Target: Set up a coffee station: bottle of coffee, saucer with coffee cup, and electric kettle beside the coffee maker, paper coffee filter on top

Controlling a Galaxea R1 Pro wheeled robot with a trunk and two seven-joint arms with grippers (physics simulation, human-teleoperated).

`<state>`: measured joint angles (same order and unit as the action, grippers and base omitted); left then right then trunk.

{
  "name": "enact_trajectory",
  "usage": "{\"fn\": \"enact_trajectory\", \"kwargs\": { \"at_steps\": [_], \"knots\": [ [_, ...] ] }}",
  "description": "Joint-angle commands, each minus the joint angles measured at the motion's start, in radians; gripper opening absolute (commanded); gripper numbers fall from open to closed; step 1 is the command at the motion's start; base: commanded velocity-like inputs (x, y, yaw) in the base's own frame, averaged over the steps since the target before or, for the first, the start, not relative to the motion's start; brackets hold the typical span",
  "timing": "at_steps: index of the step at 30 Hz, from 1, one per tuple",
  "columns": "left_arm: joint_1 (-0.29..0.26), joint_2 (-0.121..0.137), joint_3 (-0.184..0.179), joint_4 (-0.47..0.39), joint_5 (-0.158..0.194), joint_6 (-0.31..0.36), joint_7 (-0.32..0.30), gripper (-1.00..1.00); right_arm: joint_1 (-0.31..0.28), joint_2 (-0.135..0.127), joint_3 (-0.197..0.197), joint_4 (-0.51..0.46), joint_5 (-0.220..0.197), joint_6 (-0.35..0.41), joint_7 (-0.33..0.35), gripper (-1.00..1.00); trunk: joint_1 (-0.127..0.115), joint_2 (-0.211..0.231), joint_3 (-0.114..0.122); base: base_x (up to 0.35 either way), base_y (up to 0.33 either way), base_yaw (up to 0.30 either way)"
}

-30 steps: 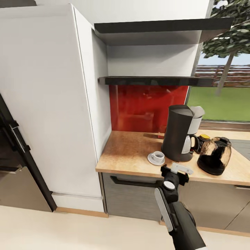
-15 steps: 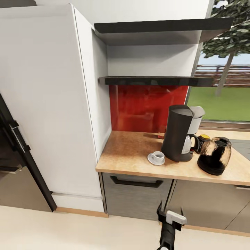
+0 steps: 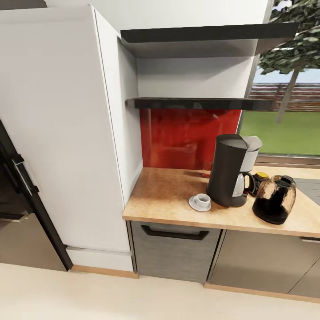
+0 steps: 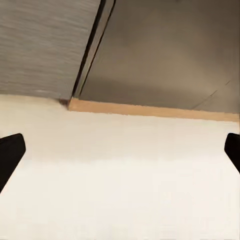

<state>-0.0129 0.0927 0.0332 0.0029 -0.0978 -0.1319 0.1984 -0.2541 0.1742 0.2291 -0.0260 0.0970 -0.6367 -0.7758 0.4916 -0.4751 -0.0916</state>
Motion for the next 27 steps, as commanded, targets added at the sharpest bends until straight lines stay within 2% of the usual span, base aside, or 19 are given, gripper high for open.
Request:
{"fn": "enact_trajectory", "kwargs": {
  "at_steps": [1, 3, 5, 6, 7, 9, 11, 13, 14, 17, 19, 27],
  "knots": [
    [-0.001, 0.0, 0.004, 0.001, -0.01, -0.003, 0.004, 1.0, 0.004, 0.0, -0.001, 0.001, 0.011, 0.057, 0.027, 1.0, 0.0, -0.002, -0.002, 0.0, 0.0, 0.0],
    [0.0, 0.001, 0.004, 0.001, -0.01, -0.003, 0.004, 1.0, 0.01, 0.0, -0.006, -0.001, 0.01, 0.249, 0.163, 1.0, 0.0, -0.002, -0.002, 0.0, 0.0, 0.0],
    [0.0, 0.001, 0.004, 0.001, -0.011, -0.003, 0.004, 1.0, 0.011, 0.0, -0.009, -0.001, 0.009, 0.353, 0.244, 1.0, 0.0, -0.002, -0.002, 0.0, 0.0, 0.0],
    [0.0, 0.001, 0.004, 0.002, -0.011, -0.003, 0.004, 1.0, 0.011, 0.0, -0.01, -0.002, 0.009, 0.374, 0.258, 1.0, 0.0, -0.002, -0.002, 0.0, 0.0, 0.0],
    [0.001, 0.001, 0.003, 0.002, -0.011, -0.003, 0.004, 1.0, 0.012, 0.0, -0.04, -0.003, 0.008, 0.454, 0.301, 1.0, 0.0, -0.002, -0.002, 0.0, 0.0, 0.0],
    [0.001, 0.001, 0.001, 0.002, -0.011, -0.003, 0.004, 1.0, 0.012, 0.0, -0.071, -0.003, 0.008, 0.47, 0.309, 1.0, 0.0, -0.002, -0.002, 0.0, 0.0, 0.0],
    [0.001, 0.002, 0.0, 0.002, -0.011, -0.004, 0.004, 1.0, 0.012, 0.0, -0.12, -0.003, 0.008, 0.482, 0.316, 1.0, 0.0, -0.002, -0.002, 0.0, 0.0, 0.0],
    [0.001, 0.003, 0.0, 0.002, -0.011, -0.004, 0.004, 1.0, 0.012, 0.0, -0.136, -0.003, 0.009, 0.486, 0.321, 1.0, 0.0, -0.002, -0.002, 0.0, 0.0, 0.0],
    [0.001, 0.003, 0.0, 0.003, -0.011, -0.004, 0.004, 1.0, 0.012, 0.0, -0.14, -0.003, 0.009, 0.486, 0.327, 1.0, 0.0, -0.002, -0.002, 0.0, 0.0, 0.0],
    [0.002, 0.005, 0.003, 0.003, -0.009, -0.005, 0.004, 1.0, 0.012, 0.0, -0.144, -0.002, 0.011, 0.489, 0.439, 1.0, 0.0, -0.002, -0.002, 0.0, 0.0, 0.0],
    [0.002, 0.004, 0.004, 0.003, -0.008, -0.004, 0.004, 1.0, 0.012, 0.0, -0.145, -0.002, 0.012, 0.489, 0.476, 1.0, 0.0, -0.002, -0.002, 0.0, 0.0, 0.0],
    [0.002, 0.004, 0.005, 0.003, -0.007, -0.005, 0.004, 1.0, 0.012, 0.0, -0.144, -0.002, 0.015, 0.487, 0.485, 1.0, 0.0, -0.002, -0.002, 0.0, 0.0, 0.0]
  ]
}}
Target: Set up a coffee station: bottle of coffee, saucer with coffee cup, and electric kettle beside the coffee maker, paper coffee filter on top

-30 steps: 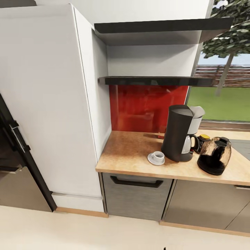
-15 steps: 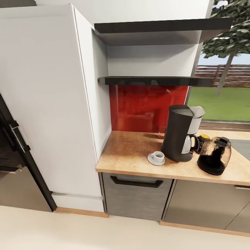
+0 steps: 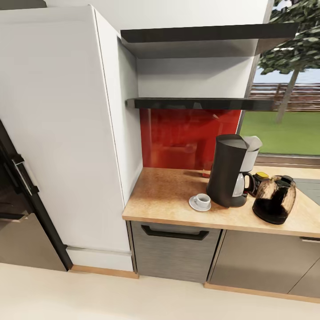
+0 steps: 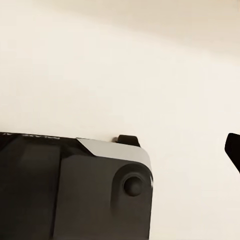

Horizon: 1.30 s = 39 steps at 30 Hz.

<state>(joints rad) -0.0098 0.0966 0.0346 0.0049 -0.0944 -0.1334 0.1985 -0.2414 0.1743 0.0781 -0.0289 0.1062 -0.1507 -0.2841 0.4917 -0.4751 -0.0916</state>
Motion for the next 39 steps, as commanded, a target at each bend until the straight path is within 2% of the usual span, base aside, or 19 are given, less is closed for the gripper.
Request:
{"fn": "enact_trajectory", "kwargs": {
  "at_steps": [1, 3, 5, 7, 9, 13, 26, 39],
  "knots": [
    [-0.001, 0.0, 0.004, 0.001, -0.01, -0.003, 0.004, 1.0, -0.001, 0.0, 0.007, 0.002, 0.006, 0.0, -0.008, 1.0, 0.0, -0.002, -0.002, 0.0, 0.0, 0.0],
    [-0.001, 0.0, 0.004, 0.001, -0.011, -0.002, 0.004, 1.0, -0.001, -0.003, 0.008, 0.002, 0.007, 0.002, -0.01, 1.0, 0.0, -0.002, -0.002, 0.0, 0.0, 0.0],
    [-0.001, 0.0, 0.005, 0.001, -0.01, -0.002, 0.004, 1.0, -0.001, -0.017, 0.007, 0.003, 0.007, 0.008, -0.009, 1.0, 0.0, -0.002, -0.002, 0.0, 0.0, 0.0],
    [-0.001, 0.0, 0.005, 0.002, -0.011, 0.003, 0.005, 1.0, 0.005, -0.031, 0.006, 0.003, 0.005, 0.084, -0.014, 1.0, 0.0, -0.002, -0.002, 0.0, 0.0, 0.0],
    [-0.001, 0.0, 0.005, 0.004, -0.012, 0.014, 0.006, 1.0, 0.009, -0.052, 0.005, 0.003, 0.005, 0.198, -0.016, 1.0, 0.0, -0.002, -0.002, 0.0, 0.0, 0.0],
    [-0.001, 0.0, 0.005, 0.008, -0.011, 0.018, 0.007, 1.0, 0.012, -0.064, 0.004, 0.003, 0.004, 0.253, -0.016, 1.0, 0.0, -0.002, -0.002, 0.0, 0.0, 0.0],
    [-0.001, 0.0, 0.005, 0.006, -0.012, 0.002, 0.002, 1.0, 0.013, -0.095, 0.005, 0.002, 0.004, 0.248, -0.014, 1.0, 0.0, -0.002, -0.002, 0.0, 0.0, 0.0],
    [0.0, -0.004, 0.01, 0.006, -0.007, 0.001, -0.007, 1.0, 0.013, -0.096, 0.005, -0.003, 0.003, 0.247, -0.011, 1.0, 0.0, -0.002, -0.002, 0.0, 0.0, 0.0]
  ]
}}
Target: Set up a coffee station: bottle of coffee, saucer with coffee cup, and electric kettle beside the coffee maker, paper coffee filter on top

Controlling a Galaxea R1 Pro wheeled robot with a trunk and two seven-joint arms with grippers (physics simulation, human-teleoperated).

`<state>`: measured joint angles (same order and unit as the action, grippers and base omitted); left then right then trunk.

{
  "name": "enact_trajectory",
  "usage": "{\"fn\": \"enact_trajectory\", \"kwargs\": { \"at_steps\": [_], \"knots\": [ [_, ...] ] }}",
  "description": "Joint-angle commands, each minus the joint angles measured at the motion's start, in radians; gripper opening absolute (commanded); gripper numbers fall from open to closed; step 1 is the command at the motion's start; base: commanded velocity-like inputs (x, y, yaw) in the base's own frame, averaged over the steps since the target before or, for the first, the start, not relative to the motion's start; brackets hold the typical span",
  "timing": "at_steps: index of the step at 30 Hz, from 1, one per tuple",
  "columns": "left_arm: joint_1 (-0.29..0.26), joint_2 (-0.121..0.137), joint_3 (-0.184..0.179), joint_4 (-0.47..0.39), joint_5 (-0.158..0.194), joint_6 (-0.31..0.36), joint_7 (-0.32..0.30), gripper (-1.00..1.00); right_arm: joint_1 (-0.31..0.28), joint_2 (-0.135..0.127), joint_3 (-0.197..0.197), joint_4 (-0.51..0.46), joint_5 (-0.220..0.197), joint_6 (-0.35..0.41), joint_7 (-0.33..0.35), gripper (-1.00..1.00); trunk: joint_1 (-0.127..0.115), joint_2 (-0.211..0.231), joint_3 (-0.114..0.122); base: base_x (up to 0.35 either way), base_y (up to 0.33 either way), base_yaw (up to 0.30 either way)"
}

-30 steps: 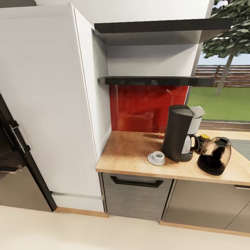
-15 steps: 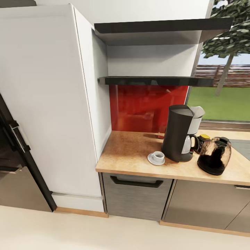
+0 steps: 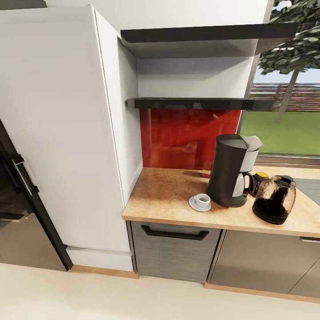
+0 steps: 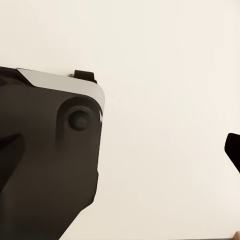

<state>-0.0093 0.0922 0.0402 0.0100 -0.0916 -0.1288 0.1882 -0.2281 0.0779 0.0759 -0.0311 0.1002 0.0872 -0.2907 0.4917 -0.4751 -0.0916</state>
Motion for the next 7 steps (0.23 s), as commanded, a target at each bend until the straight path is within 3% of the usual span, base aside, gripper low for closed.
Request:
{"fn": "enact_trajectory", "kwargs": {
  "at_steps": [1, 7],
  "knots": [
    [-0.001, -0.001, 0.005, 0.002, -0.01, -0.003, 0.004, 1.0, 0.0, 0.0, 0.007, -0.001, 0.009, 0.009, -0.005, 1.0, 0.0, -0.002, -0.002, 0.0, 0.0, 0.0],
    [0.0, -0.002, 0.005, 0.002, -0.008, -0.003, 0.003, 1.0, 0.0, 0.0, 0.007, -0.001, 0.009, 0.009, -0.004, 1.0, 0.0, -0.002, -0.002, 0.0, 0.0, 0.0]
  ]
}}
